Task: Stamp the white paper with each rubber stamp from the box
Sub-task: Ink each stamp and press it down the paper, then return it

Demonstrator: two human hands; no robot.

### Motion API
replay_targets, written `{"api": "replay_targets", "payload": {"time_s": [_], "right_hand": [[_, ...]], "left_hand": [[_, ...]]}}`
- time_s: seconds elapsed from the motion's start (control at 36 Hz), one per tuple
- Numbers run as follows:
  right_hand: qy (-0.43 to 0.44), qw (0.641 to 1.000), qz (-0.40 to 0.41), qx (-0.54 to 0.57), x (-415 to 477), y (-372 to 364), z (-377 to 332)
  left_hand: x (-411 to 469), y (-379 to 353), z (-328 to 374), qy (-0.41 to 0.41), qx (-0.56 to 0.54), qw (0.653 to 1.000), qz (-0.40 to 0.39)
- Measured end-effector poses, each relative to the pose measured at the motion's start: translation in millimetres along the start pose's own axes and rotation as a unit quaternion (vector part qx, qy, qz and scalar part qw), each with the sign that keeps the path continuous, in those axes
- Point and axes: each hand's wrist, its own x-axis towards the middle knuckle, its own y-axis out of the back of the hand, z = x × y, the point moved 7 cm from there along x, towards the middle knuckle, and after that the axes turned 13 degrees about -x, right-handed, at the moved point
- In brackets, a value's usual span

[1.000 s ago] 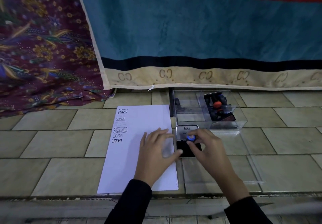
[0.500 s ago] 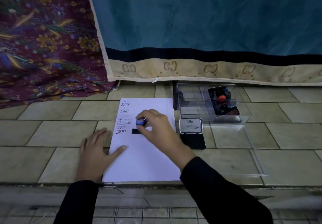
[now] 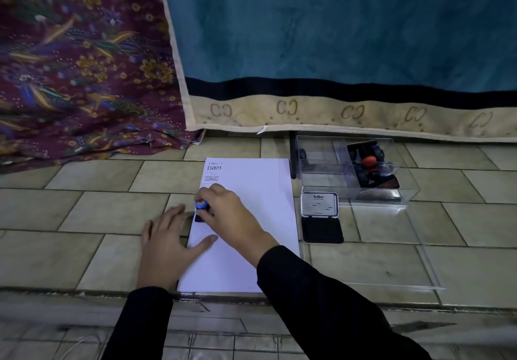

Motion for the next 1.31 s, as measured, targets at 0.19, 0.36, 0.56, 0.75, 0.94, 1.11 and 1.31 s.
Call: {"api": "replay_targets", "payload": {"time_s": [0.19,0.36,0.56,0.75,0.94,1.11,1.31], "right_hand": [[0.021,1.0,0.006,-0.011,0,1,-1],[-0.069,0.979,0.136,0.133,-11,44,37],[-0.115,0.953,0.227,0.166,-57,108,91],[-0.095,0.969,0.225,0.039,-118,134,126],[-0.072,0.975,0.211,-0.015,-140,132,135],[-0.07,0.975,0.211,-0.014,-142,130,133],[-0.06,0.979,0.195,-0.021,-142,128,129]], "left_hand": [[0,-1,-2,-0.002,0.0,1.0,0.0],[1,1,-2,-0.005,-0.012,1.0,0.006],[0,5,0,0.008,-0.07,0.998,0.004],[-1,4,-1,0.013,-0.073,0.997,-0.001],[5,10,0,0.055,-0.14,0.988,0.045],[9,0,68,-0.025,-0.088,0.994,0.052],[-3,-60,145,-0.107,-0.136,0.982,-0.072]]}}
